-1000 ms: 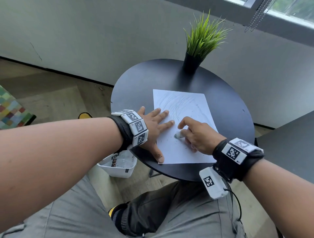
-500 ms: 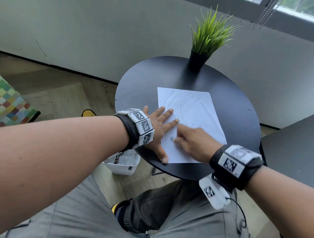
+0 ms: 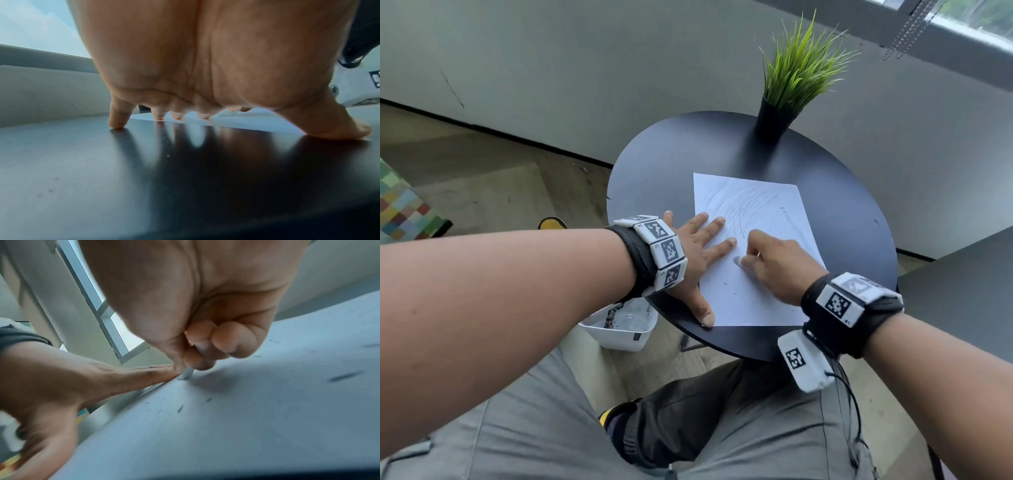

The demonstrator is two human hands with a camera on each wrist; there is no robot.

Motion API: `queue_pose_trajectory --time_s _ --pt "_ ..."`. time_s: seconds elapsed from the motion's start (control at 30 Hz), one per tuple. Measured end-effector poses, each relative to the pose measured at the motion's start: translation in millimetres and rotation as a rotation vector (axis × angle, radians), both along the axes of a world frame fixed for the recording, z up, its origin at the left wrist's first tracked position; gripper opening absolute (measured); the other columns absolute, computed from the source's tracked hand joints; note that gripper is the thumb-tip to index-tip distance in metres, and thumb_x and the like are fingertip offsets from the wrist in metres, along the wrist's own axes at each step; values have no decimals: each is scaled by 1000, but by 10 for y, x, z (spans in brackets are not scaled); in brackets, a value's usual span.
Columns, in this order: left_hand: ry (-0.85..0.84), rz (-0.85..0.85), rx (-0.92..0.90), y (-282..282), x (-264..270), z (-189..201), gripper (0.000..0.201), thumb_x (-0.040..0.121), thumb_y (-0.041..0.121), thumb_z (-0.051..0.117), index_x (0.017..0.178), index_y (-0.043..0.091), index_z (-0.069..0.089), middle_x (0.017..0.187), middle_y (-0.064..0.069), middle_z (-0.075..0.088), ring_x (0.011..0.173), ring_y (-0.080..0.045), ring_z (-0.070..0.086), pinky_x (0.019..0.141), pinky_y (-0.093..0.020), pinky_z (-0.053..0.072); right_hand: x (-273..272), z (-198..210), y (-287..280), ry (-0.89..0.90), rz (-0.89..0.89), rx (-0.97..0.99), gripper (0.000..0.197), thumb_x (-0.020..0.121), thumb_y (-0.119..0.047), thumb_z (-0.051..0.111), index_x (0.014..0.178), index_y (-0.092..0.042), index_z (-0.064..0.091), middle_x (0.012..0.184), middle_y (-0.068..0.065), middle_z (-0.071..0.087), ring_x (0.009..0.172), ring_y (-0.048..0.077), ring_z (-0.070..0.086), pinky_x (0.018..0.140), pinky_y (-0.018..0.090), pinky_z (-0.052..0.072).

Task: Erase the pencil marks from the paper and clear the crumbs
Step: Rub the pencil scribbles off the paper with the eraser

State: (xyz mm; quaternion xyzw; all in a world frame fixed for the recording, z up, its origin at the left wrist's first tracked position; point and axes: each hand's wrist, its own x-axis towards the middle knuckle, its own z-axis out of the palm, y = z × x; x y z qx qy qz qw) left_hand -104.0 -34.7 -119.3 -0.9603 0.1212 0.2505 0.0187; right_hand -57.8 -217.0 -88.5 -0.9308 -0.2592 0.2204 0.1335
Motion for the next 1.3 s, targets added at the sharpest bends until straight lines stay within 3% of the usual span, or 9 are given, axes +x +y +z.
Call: queue_pose_trajectory --time_s 0.17,0.3,0.47,0.6,0.77,0.9,1.07,1.2,1.3 --pt "5 -4 8 8 -1 -24 146 47 100 52 153 34 -23 160 -1 -34 149 -27 -26 112 -72 6 -499 -1 -13 90 323 -96 17 98 -34 49 92 -19 43 81 7 60 76 31 53 65 38 40" --pt "-1 -5 -1 13 12 -17 146 47 100 53 153 35 -23 161 0 -32 150 -27 -24 112 -72 7 -171 28 -69 19 46 -25 24 98 -43 47 92 -20 42 90 7 61 84 30 54 70 36 39" --pt "0 -11 18 1 -1 -14 145 47 101 51 153 34 -24 161 -1 -33 150 -28 -24 111 -73 8 -583 -1 -52 97 279 -98 19 98 -36 47 93 -19 41 84 10 60 78 32 53 67 38 41" --pt "-2 -8 7 10 9 -11 147 45 101 51 153 34 -23 161 0 -32 150 -28 -23 111 -73 10 -257 12 -94 13 -3 -26 25 98 -42 45 91 -19 40 87 8 60 82 31 53 71 39 43" --pt "-1 -10 18 4 2 -5 146 46 101 50 153 34 -24 161 0 -32 150 -28 -23 111 -73 10 -659 -2 -93 74 256 -87 21 98 -39 45 93 -20 40 83 11 61 76 33 53 69 40 46" --pt "1 -9 15 7 6 -3 146 46 101 51 153 35 -23 161 0 -32 150 -27 -23 112 -73 10 -316 -19 -145 0 5 -34 25 98 -43 45 89 -21 39 86 9 60 82 32 53 74 41 46" --pt "-17 -19 32 -5 -2 -8 145 47 101 51 154 33 -21 162 -2 -30 151 -29 -20 110 -74 12 -608 -25 -125 57 244 -100 21 98 -41 45 93 -21 39 87 11 62 82 34 54 73 42 46" --pt "-2 -7 22 -10 5 11 145 47 100 52 153 34 -22 161 -1 -30 151 -29 -21 110 -74 11 -106 38 -243 -4 -127 -52 24 96 -46 47 92 -22 43 95 9 63 84 30 57 78 41 49" --pt "14 -5 29 -11 3 23 145 48 99 54 153 34 -22 161 -1 -32 150 -29 -22 110 -74 11 -397 -22 -200 34 81 -52 21 98 -44 43 96 -23 40 92 13 63 83 35 56 77 44 48"
